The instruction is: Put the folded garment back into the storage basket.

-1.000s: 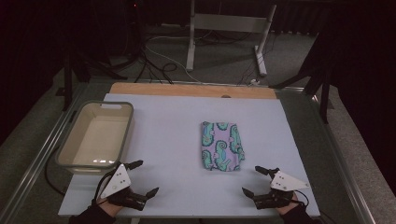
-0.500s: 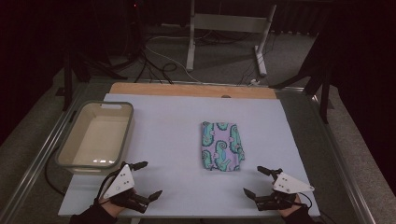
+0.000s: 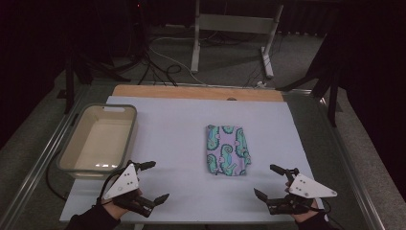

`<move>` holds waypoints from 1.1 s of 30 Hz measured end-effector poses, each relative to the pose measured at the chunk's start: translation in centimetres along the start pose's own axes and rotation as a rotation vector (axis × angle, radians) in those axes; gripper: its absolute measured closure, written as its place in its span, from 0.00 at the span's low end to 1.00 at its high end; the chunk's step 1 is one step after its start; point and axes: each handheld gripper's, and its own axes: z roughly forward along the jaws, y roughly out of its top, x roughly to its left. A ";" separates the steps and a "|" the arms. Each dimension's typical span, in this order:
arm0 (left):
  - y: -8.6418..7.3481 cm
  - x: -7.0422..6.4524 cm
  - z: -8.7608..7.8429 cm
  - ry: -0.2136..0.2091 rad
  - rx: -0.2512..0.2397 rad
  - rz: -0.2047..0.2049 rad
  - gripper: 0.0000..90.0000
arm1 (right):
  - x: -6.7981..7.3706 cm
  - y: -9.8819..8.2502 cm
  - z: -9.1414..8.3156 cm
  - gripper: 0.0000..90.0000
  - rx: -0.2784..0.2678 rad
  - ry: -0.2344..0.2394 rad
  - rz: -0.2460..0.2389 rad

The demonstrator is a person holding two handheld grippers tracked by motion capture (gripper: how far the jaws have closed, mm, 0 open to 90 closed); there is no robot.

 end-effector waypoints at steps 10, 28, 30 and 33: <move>2.7 0.5 0.1 -0.028 -0.006 0.014 0.00 | -0.4 3.1 -0.6 0.11 -0.035 -0.038 -0.028; 6.2 2.0 1.9 -0.039 0.002 -0.004 0.00 | -2.8 6.0 0.5 0.11 -0.027 -0.103 -0.025; 6.8 2.3 2.4 -0.039 -0.001 -0.010 0.00 | -3.4 6.3 0.9 0.11 -0.028 -0.111 -0.010; 7.1 2.5 2.7 -0.037 0.002 -0.012 0.00 | -3.7 6.4 1.3 0.11 -0.013 -0.120 -0.014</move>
